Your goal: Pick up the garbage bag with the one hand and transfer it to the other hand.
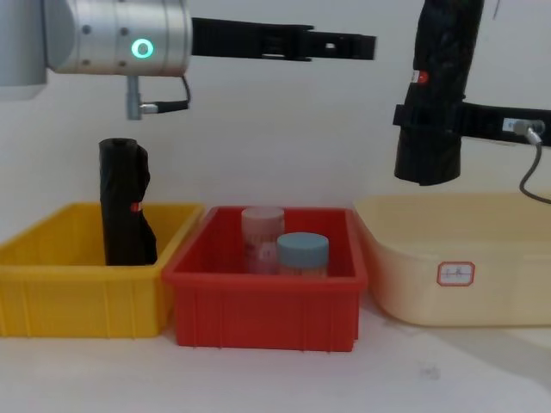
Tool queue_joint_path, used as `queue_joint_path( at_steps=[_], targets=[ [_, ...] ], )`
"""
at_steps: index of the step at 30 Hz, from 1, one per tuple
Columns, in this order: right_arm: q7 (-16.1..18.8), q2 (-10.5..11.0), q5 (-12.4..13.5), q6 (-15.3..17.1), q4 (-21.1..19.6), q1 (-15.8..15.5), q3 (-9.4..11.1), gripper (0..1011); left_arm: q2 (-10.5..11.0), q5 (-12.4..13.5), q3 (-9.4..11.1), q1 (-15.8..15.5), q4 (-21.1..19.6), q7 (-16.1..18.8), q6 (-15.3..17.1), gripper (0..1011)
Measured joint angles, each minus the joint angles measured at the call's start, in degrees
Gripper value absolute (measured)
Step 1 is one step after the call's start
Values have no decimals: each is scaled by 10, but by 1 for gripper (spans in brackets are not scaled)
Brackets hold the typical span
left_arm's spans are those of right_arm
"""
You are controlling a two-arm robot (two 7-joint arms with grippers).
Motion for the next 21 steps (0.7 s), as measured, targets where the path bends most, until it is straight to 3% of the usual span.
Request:
queue_joint_path(
  at_steps=[16,21],
  targets=[
    [-19,-2,-37,-24,74,51,-12,581,41,-7,-50,66,-66,115,20,1000],
    [-27,-5,-48,-33,91,60,-12,710,47,-10,-65,95,-84,147,22,1000]
  ],
)
